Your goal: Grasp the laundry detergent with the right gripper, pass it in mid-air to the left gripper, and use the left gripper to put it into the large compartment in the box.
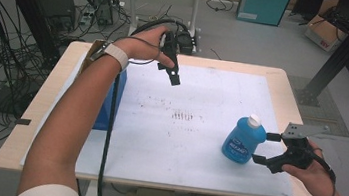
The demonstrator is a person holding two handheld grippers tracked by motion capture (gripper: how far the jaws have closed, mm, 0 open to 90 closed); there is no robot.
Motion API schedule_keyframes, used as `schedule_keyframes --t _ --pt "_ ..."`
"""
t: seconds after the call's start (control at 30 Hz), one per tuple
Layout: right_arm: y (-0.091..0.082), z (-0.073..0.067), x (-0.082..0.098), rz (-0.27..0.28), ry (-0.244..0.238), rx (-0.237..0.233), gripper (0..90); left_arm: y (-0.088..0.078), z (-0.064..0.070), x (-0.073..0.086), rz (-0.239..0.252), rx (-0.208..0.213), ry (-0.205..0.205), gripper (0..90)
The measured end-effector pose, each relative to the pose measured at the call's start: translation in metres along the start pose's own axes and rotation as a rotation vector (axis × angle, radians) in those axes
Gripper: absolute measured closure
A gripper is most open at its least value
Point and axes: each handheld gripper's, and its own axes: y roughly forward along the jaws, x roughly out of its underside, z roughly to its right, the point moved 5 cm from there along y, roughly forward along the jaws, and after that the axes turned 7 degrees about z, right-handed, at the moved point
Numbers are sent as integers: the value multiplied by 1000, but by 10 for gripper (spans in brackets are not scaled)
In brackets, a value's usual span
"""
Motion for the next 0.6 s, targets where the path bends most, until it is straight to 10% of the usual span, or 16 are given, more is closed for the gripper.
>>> schedule_keyframes --t 0.6 --pt "-1 -1 0 5 0 -1 56 2 1 1 6 4 -21 93"
